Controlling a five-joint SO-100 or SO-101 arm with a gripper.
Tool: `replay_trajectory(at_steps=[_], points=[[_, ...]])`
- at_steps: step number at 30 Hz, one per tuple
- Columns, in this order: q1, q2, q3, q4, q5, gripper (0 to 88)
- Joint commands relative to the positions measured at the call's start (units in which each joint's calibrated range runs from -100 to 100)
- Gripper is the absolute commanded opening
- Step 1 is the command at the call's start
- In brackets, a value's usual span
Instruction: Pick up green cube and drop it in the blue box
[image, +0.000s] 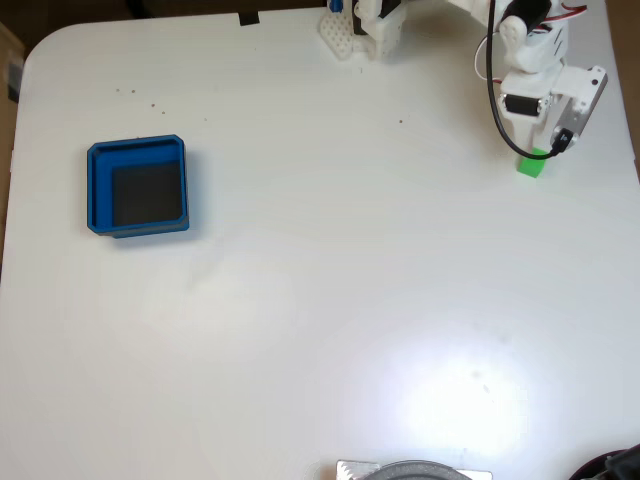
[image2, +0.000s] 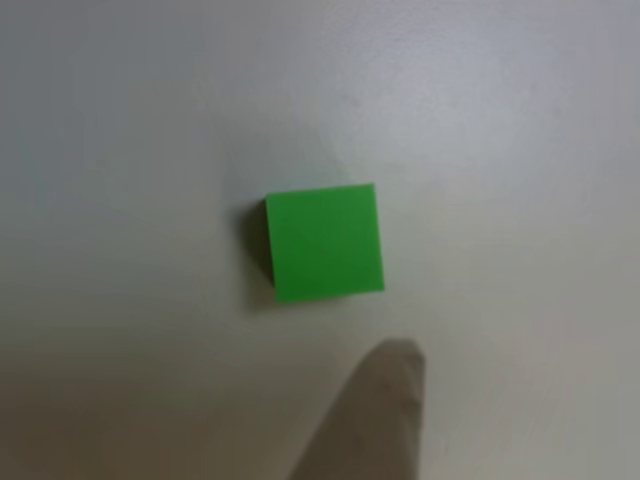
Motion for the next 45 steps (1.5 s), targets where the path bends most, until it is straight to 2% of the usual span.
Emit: replay_trajectory(at_steps=[1, 20, 26, 45], points=[[-0.35, -0.42, -3.71, 0.37, -0.15, 26.6], [-0.73, -0.25, -3.8, 0.37, 0.29, 26.7], [-3.63, 2.09, -3.8, 0.37, 0.29, 26.7], [-3.4, 9.62, -3.8, -0.61, -0.2, 26.7]])
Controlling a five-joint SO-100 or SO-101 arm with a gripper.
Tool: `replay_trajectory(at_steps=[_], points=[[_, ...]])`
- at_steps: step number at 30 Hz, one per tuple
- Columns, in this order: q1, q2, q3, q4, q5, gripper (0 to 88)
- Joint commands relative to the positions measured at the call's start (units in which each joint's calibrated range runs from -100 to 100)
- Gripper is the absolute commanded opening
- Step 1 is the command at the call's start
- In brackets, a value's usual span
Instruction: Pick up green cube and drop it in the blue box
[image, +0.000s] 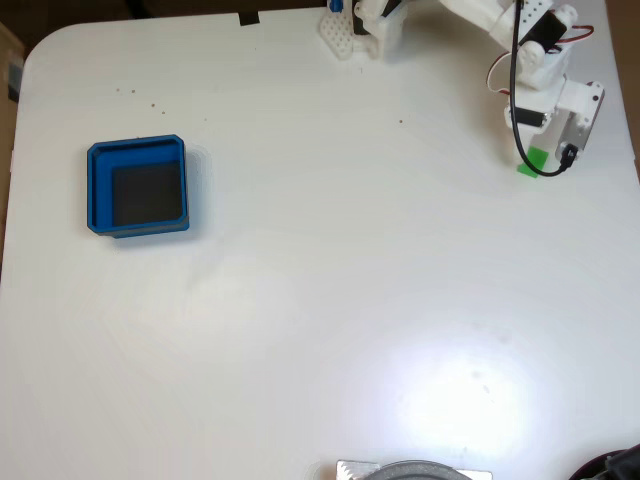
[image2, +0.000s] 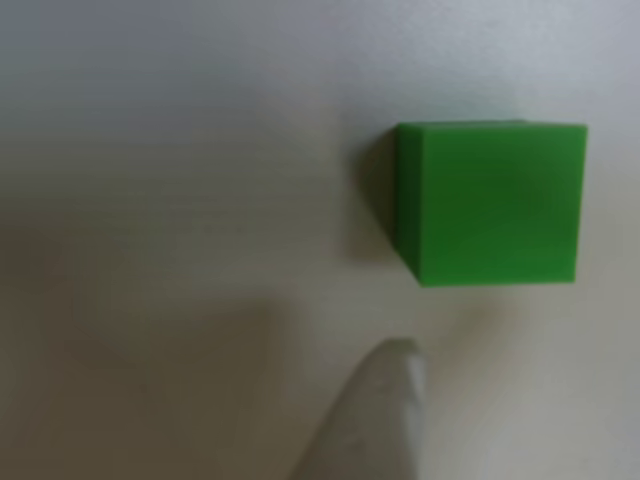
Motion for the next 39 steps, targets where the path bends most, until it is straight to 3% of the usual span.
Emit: replay_trajectory(at_steps=[1, 10, 18, 39], points=[[0.09, -0.41, -3.71, -0.44, -0.1, 26.7], [0.09, -0.24, -3.71, -1.09, -0.1, 26.7], [0.09, 5.86, -3.36, -10.22, -0.1, 26.7], [0.09, 6.7, -3.71, -10.55, -0.1, 26.7]])
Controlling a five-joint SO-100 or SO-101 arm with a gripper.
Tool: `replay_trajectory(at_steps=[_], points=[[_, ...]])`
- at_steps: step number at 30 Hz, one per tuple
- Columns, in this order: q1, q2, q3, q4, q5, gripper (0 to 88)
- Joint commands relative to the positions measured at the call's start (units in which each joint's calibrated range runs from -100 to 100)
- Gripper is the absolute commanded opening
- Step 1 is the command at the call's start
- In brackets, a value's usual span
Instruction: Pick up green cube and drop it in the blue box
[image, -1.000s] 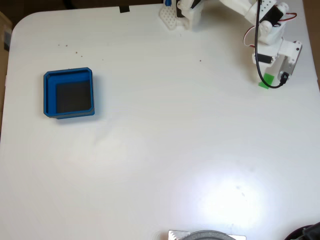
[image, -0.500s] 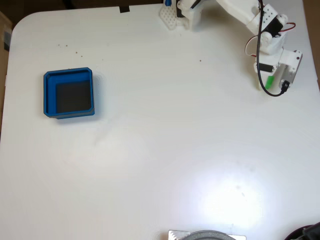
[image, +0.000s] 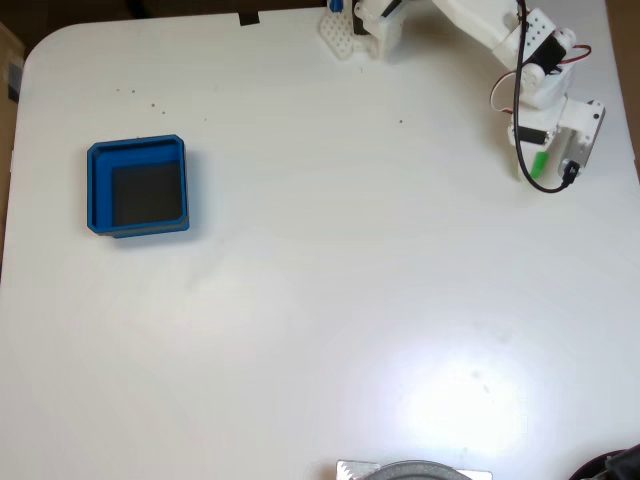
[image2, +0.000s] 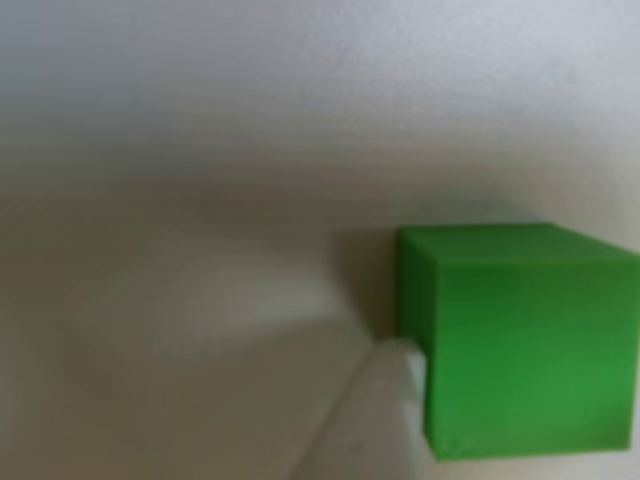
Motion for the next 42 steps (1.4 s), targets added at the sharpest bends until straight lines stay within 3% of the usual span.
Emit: replay_trajectory(at_steps=[1, 42], points=[[0.08, -0.74, -3.71, -1.12, -0.1, 26.7], [-0.3, 1.61, -3.27, -6.58, 0.0, 26.7]])
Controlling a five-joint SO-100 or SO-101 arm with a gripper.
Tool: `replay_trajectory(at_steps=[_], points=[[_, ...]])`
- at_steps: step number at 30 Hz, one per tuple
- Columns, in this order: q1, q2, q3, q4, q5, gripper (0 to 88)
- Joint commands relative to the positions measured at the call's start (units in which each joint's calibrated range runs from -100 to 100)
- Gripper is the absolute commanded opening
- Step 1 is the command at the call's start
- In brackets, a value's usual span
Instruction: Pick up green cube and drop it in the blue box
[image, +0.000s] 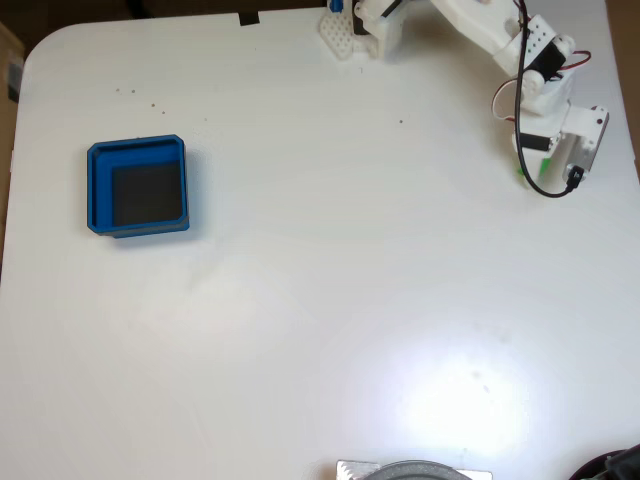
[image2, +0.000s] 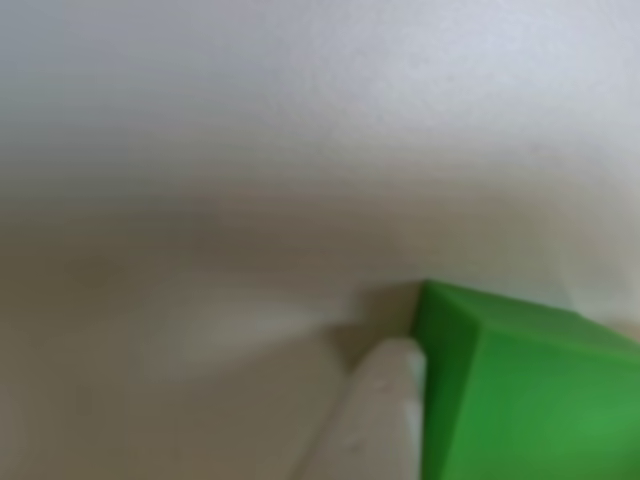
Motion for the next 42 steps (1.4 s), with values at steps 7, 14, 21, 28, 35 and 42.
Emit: replay_trajectory(at_steps=[7, 14, 21, 28, 35, 42], points=[[0.31, -0.82, -2.82, -1.12, 0.0, 25.7], [0.16, -0.9, -2.82, -1.12, 0.0, 25.4], [0.16, -0.98, -2.82, -1.12, 0.0, 16.1], [0.16, -1.07, -2.82, -1.12, 0.0, 7.4], [0.16, -1.15, -2.82, -1.12, 0.0, 4.1], [0.08, -1.4, -2.82, -1.04, 0.0, 4.0]])
